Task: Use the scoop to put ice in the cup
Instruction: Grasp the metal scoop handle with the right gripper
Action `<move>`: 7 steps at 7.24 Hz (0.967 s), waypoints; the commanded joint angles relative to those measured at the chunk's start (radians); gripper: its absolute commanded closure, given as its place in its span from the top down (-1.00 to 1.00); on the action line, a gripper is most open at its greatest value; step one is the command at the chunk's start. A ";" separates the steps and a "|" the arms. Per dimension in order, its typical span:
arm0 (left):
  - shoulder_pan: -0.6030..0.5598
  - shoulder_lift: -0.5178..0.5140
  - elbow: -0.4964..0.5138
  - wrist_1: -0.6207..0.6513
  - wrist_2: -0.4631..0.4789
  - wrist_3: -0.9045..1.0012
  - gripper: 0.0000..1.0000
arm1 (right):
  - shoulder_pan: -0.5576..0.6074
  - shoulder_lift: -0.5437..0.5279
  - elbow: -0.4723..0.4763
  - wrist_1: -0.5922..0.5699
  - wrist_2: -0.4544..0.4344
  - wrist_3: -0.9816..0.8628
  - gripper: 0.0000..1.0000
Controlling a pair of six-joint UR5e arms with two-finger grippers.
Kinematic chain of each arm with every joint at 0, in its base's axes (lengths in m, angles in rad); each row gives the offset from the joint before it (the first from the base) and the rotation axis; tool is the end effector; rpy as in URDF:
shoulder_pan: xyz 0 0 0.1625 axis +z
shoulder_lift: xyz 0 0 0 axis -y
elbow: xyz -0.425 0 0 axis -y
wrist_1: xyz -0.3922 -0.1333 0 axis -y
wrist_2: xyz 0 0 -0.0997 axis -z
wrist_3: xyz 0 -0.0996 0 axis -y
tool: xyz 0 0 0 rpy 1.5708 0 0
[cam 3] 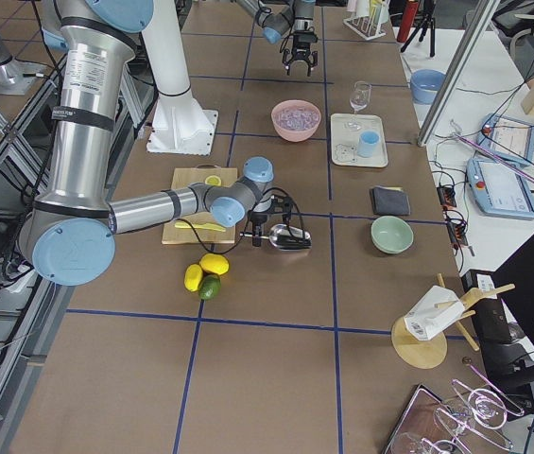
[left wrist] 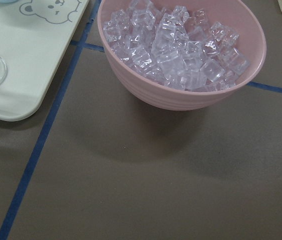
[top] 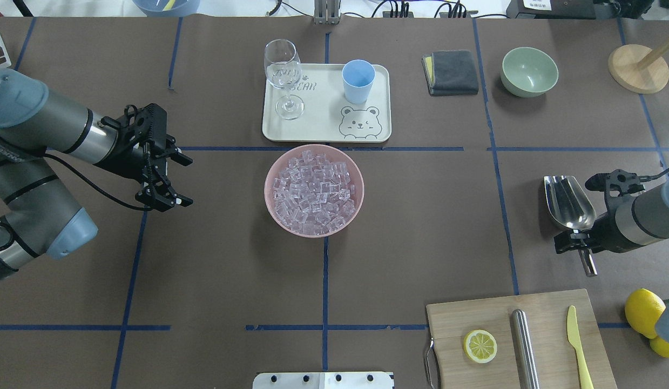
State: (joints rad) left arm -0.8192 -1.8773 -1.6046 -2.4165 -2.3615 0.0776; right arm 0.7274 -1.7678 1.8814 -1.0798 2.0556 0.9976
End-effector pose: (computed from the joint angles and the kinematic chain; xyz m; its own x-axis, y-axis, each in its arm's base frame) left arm 0.3642 -0.4813 0.3707 0.0439 0.9800 -0.1942 -0.2605 0.1989 0.9448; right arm -0.2698 -0.3565 0.5507 0.7280 0.0057 0.6855 0.0052 0.9999 -0.0139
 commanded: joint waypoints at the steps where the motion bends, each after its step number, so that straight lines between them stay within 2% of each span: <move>1: 0.000 0.003 0.002 -0.001 0.004 0.002 1.00 | 0.001 -0.001 0.001 0.001 0.011 -0.002 -0.52; 2: 0.002 -0.002 0.009 -0.001 0.005 0.002 1.00 | 0.003 -0.004 0.004 0.003 0.011 -0.004 -1.00; 4: 0.003 -0.010 0.022 -0.001 0.005 0.001 1.00 | 0.004 0.002 0.015 0.007 0.009 -0.004 -1.00; 6: 0.003 -0.010 0.020 -0.001 0.005 0.001 1.00 | 0.065 0.002 0.092 0.003 0.005 -0.023 -1.00; 7: 0.003 -0.010 0.018 -0.001 0.005 0.001 1.00 | 0.099 0.004 0.119 -0.002 -0.008 -0.150 -1.00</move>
State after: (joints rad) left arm -0.8161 -1.8866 -1.5850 -2.4176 -2.3562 0.0783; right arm 0.7862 -1.7660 1.9635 -1.0769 2.0589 0.9492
